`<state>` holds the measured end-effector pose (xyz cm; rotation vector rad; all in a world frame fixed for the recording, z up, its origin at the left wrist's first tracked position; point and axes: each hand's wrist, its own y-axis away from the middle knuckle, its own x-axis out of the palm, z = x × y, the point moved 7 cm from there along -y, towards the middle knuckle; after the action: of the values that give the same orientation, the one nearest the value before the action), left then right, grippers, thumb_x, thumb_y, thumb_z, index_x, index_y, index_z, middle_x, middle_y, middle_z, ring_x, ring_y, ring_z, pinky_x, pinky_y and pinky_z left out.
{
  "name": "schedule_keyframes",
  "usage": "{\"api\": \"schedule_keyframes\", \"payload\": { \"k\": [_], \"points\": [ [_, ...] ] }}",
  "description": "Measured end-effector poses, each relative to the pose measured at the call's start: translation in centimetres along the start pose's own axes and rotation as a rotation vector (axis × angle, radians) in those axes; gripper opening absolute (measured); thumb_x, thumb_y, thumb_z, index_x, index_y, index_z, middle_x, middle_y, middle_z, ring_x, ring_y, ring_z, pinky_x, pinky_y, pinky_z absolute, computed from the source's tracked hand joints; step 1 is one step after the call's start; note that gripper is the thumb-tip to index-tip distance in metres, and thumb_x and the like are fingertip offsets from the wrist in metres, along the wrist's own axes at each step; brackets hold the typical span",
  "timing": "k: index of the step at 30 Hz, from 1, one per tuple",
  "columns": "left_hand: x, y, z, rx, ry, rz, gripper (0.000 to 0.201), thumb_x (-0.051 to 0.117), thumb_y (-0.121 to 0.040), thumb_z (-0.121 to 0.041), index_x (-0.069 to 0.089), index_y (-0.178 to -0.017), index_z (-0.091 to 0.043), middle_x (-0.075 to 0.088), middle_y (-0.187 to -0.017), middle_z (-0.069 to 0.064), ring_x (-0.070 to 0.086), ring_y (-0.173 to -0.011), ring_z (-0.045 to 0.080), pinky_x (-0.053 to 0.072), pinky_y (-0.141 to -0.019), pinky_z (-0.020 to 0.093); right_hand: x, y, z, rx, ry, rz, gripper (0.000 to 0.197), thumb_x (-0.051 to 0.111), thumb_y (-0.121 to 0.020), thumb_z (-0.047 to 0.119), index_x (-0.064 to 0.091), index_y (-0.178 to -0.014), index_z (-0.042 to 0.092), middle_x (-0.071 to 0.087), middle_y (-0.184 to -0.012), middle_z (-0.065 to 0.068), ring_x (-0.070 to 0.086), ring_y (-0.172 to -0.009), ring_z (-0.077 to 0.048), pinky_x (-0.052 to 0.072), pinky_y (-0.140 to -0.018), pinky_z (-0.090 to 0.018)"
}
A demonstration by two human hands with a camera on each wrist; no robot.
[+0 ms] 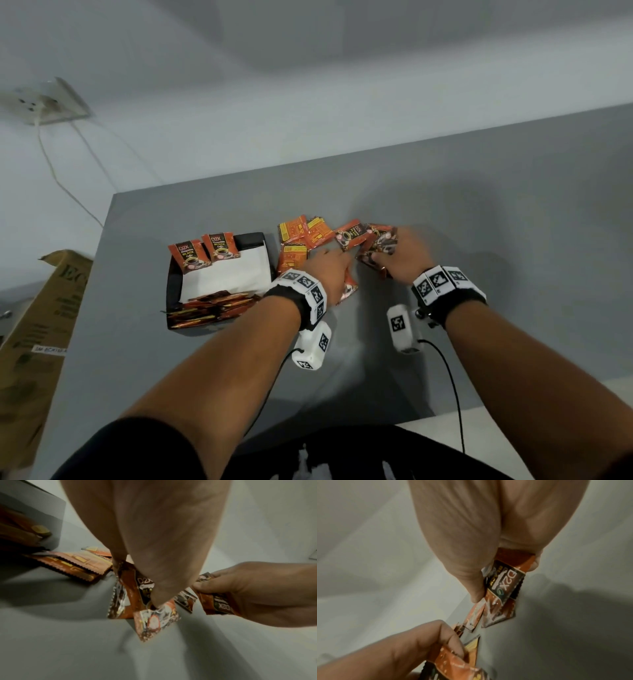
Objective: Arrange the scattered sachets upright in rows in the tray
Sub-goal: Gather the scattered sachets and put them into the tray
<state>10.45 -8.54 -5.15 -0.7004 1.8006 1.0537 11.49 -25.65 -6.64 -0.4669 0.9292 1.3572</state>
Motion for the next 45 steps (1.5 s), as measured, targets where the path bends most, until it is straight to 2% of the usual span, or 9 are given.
{"api": "schedule_keyframes", "payload": {
  "k": [3,6,11,17,20,23,28,40,45],
  "points": [
    [0.9,0.3,0.1,0.006,0.001,0.027,0.054,0.076,-0.081,-0.02,0.052,-0.129,-0.02,0.045,-0.142,0.003,0.037,-0.134,0.031,0.041,-0.105,0.043,1.2,-1.1,0.8,-0.009,0.137,0.044,0.034,0.075,-0.08,0.036,0.065,-0.108,0.019,0.063,-0.101,0.008,0.06,-0.092,-0.013,0.037,-0.079,-0.018],
    [1.2,0.4,0.3,0.007,-0.014,0.054,0.053,0.078,-0.078,-0.02,0.055,-0.126,-0.02,0.044,-0.14,0.004,0.032,-0.135,0.033,0.037,-0.11,0.044,3.1,-2.6,-0.2,0.058,0.151,0.007,0.08,0.069,-0.064,0.065,0.055,-0.127,0.017,0.063,-0.124,-0.003,0.058,-0.111,-0.025,0.045,-0.095,-0.03],
    [1.2,0.8,0.5,-0.032,0.001,0.051,0.049,0.08,-0.07,-0.013,0.05,-0.107,-0.025,0.053,-0.121,0.001,0.041,-0.123,0.03,0.043,-0.104,0.049,3.5,-2.4,-0.7,0.093,0.174,-0.055,0.085,0.08,-0.07,0.054,0.046,-0.133,0.008,0.052,-0.13,-0.015,0.048,-0.122,-0.035,0.039,-0.103,-0.04],
    [0.4,1.1,1.4,-0.162,0.221,-0.008,0.04,0.067,-0.083,-0.001,0.055,-0.119,-0.013,0.06,-0.115,0.008,0.063,-0.106,0.027,0.056,-0.087,0.038,4.2,-2.5,-0.9,-0.028,0.115,-0.012,0.083,0.081,-0.067,0.047,0.045,-0.135,0.018,0.058,-0.128,-0.009,0.054,-0.12,-0.033,0.043,-0.104,-0.041],
    [-0.8,0.5,2.9,-0.237,0.183,-0.012,0.017,0.063,-0.093,-0.015,0.067,-0.103,-0.002,0.07,-0.099,0.011,0.069,-0.092,0.026,0.06,-0.078,0.037,3.3,-2.0,-0.2,-0.053,0.141,0.048,0.064,0.08,-0.068,0.042,0.053,-0.119,0.015,0.061,-0.121,-0.008,0.058,-0.116,-0.031,0.047,-0.101,-0.037],
    [-1.8,-0.1,4.4,-0.337,0.185,-0.063,0.025,0.061,-0.094,-0.026,0.066,-0.083,-0.004,0.072,-0.093,0.012,0.068,-0.083,0.024,0.059,-0.072,0.035,2.0,-1.9,0.6,-0.083,0.113,0.124,0.028,0.078,-0.079,0.021,0.058,-0.098,0.016,0.062,-0.095,0.0,0.06,-0.092,-0.021,0.038,-0.074,-0.019],
    [-2.0,-0.8,5.8,-0.532,0.081,-0.152,0.034,0.059,-0.095,-0.033,0.059,-0.118,-0.008,0.059,-0.127,0.015,0.053,-0.12,0.031,0.041,-0.102,0.04,-0.5,-3.7,0.8,-0.025,0.099,0.049,0.032,0.075,-0.082,0.032,0.068,-0.101,0.008,0.069,-0.099,-0.005,0.061,-0.086,-0.02,0.038,-0.073,-0.024],
    [0.3,-0.2,6.8,-0.67,0.181,-0.138,0.049,0.066,-0.09,-0.021,0.048,-0.133,-0.007,0.041,-0.137,0.02,0.044,-0.125,0.034,0.044,-0.101,0.042,0.4,-3.8,-0.4,0.146,0.348,0.055,0.064,0.068,-0.081,0.055,0.059,-0.124,0.009,0.057,-0.131,-0.016,0.046,-0.127,-0.034,0.037,-0.105,-0.04],
    [0.1,0.2,6.7,-0.631,0.236,-0.157,0.045,0.066,-0.09,-0.02,0.051,-0.13,-0.007,0.043,-0.135,0.018,0.045,-0.123,0.034,0.044,-0.1,0.041,0.5,-3.1,-0.2,0.102,0.175,0.08,0.03,0.073,-0.081,0.033,0.065,-0.096,0.008,0.064,-0.094,-0.007,0.056,-0.083,-0.022,0.041,-0.072,-0.028]
  ]
}}
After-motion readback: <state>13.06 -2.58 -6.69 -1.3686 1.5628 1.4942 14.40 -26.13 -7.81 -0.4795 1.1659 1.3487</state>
